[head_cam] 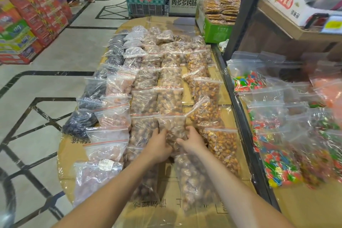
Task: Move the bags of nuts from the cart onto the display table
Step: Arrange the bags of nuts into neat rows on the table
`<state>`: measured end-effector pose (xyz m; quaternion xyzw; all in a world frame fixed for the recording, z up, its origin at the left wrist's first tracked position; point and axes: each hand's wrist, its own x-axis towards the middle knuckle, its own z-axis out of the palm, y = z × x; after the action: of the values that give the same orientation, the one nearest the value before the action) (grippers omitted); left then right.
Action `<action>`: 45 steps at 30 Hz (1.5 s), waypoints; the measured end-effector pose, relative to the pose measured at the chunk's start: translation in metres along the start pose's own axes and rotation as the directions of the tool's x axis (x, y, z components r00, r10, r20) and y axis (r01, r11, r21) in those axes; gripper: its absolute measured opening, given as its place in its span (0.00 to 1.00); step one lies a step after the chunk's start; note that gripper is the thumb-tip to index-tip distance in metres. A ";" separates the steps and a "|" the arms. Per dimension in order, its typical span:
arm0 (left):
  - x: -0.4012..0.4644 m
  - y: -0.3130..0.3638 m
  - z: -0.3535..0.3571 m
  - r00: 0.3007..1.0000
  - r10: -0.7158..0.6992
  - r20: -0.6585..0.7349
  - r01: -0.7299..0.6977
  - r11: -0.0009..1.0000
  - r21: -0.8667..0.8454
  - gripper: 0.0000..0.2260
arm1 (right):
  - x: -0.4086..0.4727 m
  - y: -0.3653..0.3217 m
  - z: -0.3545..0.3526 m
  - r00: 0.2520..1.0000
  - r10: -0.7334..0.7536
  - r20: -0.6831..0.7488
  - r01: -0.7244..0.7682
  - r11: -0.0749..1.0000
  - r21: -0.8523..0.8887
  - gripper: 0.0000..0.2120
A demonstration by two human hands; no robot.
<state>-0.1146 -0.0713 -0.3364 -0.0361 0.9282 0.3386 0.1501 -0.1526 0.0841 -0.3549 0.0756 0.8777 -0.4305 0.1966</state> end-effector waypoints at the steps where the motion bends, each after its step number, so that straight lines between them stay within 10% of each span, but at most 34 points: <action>1: 0.000 0.001 0.001 1.000 0.016 0.009 -0.016 1.000 0.020 0.26 | 0.001 0.000 0.000 1.000 0.013 0.010 -0.013 1.000 -0.005 0.31; 12: 0.000 -0.015 0.020 0.994 0.102 0.032 -0.105 0.875 0.473 0.29 | 0.004 0.006 0.003 0.999 0.026 0.018 -0.028 0.994 0.108 0.32; 36: -0.009 -0.005 0.020 0.983 0.097 0.154 -0.170 0.788 0.592 0.38 | -0.018 0.008 -0.001 0.984 -0.176 -0.013 0.174 0.982 -0.074 0.23; 41: -0.038 0.004 0.027 0.973 0.231 -0.024 -0.216 0.936 0.280 0.27 | -0.045 0.022 -0.024 0.931 -0.290 -0.220 0.256 0.951 -0.172 0.10; 45: -0.078 0.008 0.055 0.999 0.026 -0.032 -0.030 0.992 -0.122 0.24 | -0.071 0.053 -0.044 0.976 -0.213 -0.050 0.176 0.900 -0.399 0.13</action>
<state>-0.0274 -0.0327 -0.3478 -0.0374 0.9083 0.3962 0.1288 -0.0846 0.1533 -0.3400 -0.0335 0.9572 -0.2598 0.1228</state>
